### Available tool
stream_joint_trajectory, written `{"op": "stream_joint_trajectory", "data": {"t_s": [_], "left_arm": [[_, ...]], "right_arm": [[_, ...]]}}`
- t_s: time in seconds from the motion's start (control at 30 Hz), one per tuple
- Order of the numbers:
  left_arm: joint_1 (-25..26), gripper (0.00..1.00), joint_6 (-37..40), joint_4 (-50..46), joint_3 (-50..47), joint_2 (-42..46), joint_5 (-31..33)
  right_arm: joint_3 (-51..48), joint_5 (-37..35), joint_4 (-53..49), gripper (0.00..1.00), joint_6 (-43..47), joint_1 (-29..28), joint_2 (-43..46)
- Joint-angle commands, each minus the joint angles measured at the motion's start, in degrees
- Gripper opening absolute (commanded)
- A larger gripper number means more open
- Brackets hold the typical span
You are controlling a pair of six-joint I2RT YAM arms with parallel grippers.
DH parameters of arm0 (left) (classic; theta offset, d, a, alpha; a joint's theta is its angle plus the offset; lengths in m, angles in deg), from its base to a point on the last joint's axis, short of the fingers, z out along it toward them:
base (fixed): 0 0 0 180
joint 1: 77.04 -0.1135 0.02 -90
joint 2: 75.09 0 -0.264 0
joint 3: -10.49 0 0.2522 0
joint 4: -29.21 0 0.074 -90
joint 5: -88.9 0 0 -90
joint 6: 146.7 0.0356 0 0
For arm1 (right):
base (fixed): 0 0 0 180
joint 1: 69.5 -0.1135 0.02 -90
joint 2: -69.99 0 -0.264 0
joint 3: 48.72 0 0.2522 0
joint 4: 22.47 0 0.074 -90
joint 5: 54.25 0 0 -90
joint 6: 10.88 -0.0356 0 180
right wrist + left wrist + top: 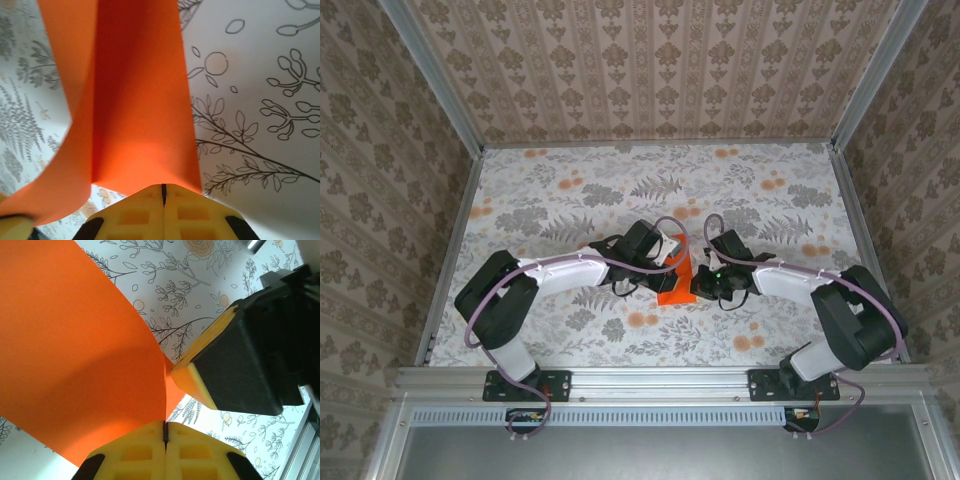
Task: Fold a paper plane with a square sheet of paper (fold left side to right side)
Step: Fold the triangle a second time at the center of the table.
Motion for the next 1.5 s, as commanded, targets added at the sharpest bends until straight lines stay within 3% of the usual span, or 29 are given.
{"op": "stream_joint_trajectory", "data": {"t_s": [0.0, 0.47, 1.47], "left_arm": [[-0.78, 0.03, 0.18, -1.97, 0.47, 1.06, 1.00], [-3.45, 0.03, 2.85, -4.11, 1.75, -1.78, 1.21], [-7.11, 0.03, 7.23, -7.77, 6.91, -9.62, 1.04]], "right_arm": [[2.41, -1.63, -1.82, 0.02, 0.40, -0.72, -2.26], [3.04, -3.91, -7.44, 0.01, 2.60, -1.17, -5.24], [3.13, -4.39, -8.92, 0.01, 4.16, -1.18, -5.77]]}}
